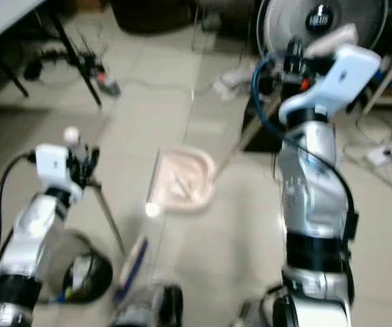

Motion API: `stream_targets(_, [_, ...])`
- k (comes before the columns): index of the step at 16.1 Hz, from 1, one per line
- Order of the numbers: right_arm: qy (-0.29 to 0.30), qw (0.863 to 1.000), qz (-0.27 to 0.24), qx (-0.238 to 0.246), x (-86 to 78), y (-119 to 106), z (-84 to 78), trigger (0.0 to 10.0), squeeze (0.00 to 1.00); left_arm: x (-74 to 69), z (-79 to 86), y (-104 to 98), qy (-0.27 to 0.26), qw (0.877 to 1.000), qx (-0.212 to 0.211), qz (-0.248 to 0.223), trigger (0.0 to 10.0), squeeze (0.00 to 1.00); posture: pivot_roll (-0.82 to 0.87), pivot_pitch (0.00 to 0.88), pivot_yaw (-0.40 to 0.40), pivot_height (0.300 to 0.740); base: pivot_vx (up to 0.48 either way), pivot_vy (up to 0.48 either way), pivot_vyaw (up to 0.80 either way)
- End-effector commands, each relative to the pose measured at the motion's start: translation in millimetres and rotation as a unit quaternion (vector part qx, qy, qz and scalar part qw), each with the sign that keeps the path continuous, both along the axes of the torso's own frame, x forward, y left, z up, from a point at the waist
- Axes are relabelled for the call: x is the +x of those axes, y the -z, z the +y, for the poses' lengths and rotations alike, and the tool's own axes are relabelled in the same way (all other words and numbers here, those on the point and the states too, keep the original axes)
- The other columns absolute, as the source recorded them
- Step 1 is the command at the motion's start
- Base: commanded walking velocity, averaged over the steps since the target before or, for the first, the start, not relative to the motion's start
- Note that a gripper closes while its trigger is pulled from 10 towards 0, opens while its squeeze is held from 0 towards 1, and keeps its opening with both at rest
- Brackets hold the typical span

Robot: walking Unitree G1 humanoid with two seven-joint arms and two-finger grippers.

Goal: Sweep floor

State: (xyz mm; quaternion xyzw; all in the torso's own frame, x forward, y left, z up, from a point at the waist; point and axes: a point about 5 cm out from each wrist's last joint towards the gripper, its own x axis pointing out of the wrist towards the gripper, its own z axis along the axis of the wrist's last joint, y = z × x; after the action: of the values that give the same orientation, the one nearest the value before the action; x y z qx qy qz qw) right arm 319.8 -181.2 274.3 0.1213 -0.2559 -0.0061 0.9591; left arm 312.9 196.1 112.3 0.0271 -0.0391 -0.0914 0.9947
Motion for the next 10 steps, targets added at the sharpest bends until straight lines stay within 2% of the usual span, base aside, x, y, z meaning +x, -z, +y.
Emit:
stream_targets(1, [-0.026, 0.999, -0.026, 0.011, -2.8, -22, 8.0, 10.0, 0.00, -8.6, 1.5, -8, -0.014, 1.000, -0.006, -0.013, 10.0, 0.00, -0.03, 0.073, 0.105, 0.740, 0.000, 0.000, 0.80])
stream_targets(3, [-0.035, 0.999, -0.025, 0.012, -1.4, -27, 10.0, 10.0, 0.00, -12.6, 2.0, -11, -0.030, 0.999, -0.014, -0.018, 10.0, 0.00, -0.03, 0.067, 0.097, 0.740, 0.000, 0.000, 0.80])
stream_targets(6, [-0.042, 0.999, -0.017, 0.016, -1.3, -29, 12.2, 10.0, 0.00, -12.7, -5.9, -24, -0.018, 0.999, 0.000, -0.030, 10.0, 0.00, -0.03, 0.054, 0.100, 0.740, 0.000, 0.000, 0.80])
stream_targets(10, [-0.037, 0.999, -0.002, 0.017, -1.5, -24, 10.7, 10.0, 0.00, -13.9, -16.1, -28, -0.016, 0.999, 0.016, -0.042, 10.0, 0.00, -0.04, 0.043, 0.105, 0.740, 0.000, 0.000, 0.80])
